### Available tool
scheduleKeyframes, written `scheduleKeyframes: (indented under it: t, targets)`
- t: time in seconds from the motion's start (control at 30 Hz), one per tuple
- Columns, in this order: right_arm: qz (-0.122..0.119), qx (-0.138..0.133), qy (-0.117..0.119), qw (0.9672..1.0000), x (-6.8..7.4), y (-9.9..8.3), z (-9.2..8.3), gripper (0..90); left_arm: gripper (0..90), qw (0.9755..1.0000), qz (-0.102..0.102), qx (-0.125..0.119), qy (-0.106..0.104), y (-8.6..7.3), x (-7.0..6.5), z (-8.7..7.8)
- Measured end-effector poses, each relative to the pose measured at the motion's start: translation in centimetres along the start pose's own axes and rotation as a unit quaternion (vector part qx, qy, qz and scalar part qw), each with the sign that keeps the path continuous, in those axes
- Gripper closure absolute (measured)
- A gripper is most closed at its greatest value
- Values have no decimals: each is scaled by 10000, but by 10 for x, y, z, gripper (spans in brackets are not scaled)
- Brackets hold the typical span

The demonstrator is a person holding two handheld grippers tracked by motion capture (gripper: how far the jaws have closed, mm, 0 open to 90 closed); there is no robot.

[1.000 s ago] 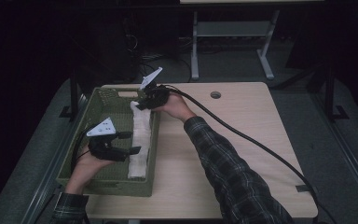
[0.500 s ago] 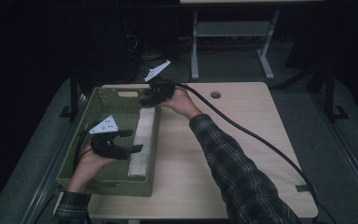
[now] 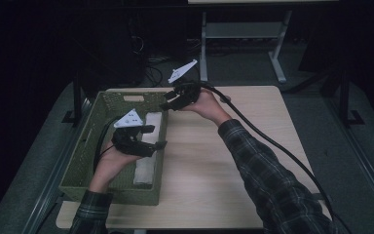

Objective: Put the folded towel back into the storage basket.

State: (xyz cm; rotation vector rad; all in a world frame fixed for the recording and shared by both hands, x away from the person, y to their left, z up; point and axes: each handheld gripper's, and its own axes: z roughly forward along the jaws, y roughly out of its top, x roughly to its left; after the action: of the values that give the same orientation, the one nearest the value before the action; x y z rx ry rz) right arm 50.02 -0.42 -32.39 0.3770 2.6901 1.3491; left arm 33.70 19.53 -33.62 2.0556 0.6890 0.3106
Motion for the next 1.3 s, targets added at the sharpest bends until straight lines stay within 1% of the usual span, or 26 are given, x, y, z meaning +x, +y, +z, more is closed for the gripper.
scheduleKeyframes:
  t: [0.03,0.1,0.17,0.27,0.3,0.33,0.4,0.43,0.47,0.5,0.57,0.6,0.63,0.77,0.8,0.87,0.93,1.03,1.07,1.1,1.13,1.17,1.23,1.27,1.3]
  targets:
    - [37,0,10,10000,-1,-2,-5,441,240,10000,1,-5,4,2,-2,2]
    - [0,-68,-55,10000,-2,-6,-15,441,240,10000,18,-7,7,7,-6,7]
    - [52,-84,-40,9999,-5,-11,-23,434,239,10000,1,3,-4,11,-12,12]
    - [107,-167,-117,9997,-3,-21,-37,425,236,10000,45,39,-19,17,-21,21]
    - [86,-145,-121,9998,-4,-25,-41,413,235,10000,11,42,-29,19,-25,25]
    - [149,-126,-116,9997,-4,-29,-44,406,235,10000,17,51,-35,20,-28,28]
    - [142,-82,-176,9997,-3,-37,-52,395,235,9999,53,80,-69,23,-34,36]
    - [172,-105,-199,9996,-2,-42,-56,395,235,9999,88,115,-79,24,-37,39]
    - [147,-135,-250,9995,-1,-47,-60,395,234,9999,89,114,-94,24,-39,43]
    - [169,-153,-281,9993,0,-51,-64,391,235,9998,90,116,-131,25,-42,47]
    - [267,-119,-298,9991,-1,-61,-71,377,234,9997,104,179,-139,25,-47,54]
    - [272,-109,-331,9990,-2,-67,-74,373,233,9996,111,187,-162,26,-49,57]
    - [311,-116,-362,9988,-2,-72,-77,371,233,9995,149,204,-181,26,-51,61]
    - [399,-141,-492,9979,-1,-92,-91,351,226,9994,138,225,-206,26,-62,74]
    - [435,-141,-531,9975,-1,-97,-94,346,225,9994,166,220,-214,26,-64,77]
    - [493,-159,-607,9968,0,-106,-100,334,225,9995,135,225,-188,26,-69,83]
    - [543,-178,-683,9960,1,-113,-106,319,217,9993,187,289,-174,25,-72,88]
    - [633,-219,-781,9947,3,-124,-113,297,205,9994,92,288,-187,22,-80,97]
    - [697,-219,-841,9938,4,-132,-117,273,197,9992,130,339,-192,21,-82,99]
    - [697,-219,-841,9938,4,-132,-117,273,197,9989,180,392,-186,19,-84,101]
    - [732,-193,-853,9935,4,-135,-118,264,189,9989,172,395,-183,18,-86,104]
    - [742,-193,-896,9930,5,-140,-120,262,181,9987,220,437,-172,16,-87,106]
    - [800,-152,-983,9918,7,-148,-122,240,177,9984,244,480,-169,13,-90,110]
    - [830,-124,-1021,9912,8,-153,-123,233,171,9985,195,474,-176,11,-91,111]
    - [860,-76,-1045,9908,9,-157,-124,225,169,9984,187,498,-194,9,-92,113]
